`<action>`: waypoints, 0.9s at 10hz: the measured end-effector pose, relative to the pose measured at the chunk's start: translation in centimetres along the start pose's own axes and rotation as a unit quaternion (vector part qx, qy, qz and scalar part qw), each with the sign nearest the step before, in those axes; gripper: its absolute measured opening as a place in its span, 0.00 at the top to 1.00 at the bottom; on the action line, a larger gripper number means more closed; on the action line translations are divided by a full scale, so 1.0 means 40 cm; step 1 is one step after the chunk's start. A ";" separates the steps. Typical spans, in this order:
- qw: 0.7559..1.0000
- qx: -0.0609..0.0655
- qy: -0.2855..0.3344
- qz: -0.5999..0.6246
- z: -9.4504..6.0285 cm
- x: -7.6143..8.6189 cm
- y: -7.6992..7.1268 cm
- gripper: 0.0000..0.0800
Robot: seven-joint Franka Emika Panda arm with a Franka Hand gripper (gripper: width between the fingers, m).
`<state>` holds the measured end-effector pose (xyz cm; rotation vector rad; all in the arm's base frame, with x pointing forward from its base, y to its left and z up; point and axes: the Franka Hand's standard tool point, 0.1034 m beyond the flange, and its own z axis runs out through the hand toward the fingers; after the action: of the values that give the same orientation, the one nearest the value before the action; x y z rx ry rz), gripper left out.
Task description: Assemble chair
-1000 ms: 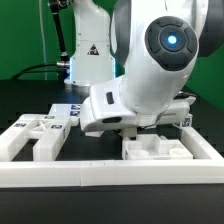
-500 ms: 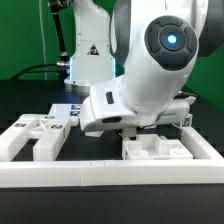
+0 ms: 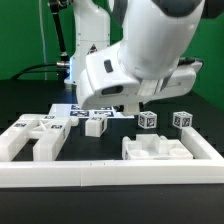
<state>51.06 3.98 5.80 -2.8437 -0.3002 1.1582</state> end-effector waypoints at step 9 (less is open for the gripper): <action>0.980 -0.025 0.200 0.003 -0.194 0.014 0.007 0.64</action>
Offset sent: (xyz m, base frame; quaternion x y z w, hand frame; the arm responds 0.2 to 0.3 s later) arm 0.0000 0.0000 0.0000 0.0000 0.1296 0.0000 0.9916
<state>56.91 3.99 10.92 -3.0300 -0.2991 0.5607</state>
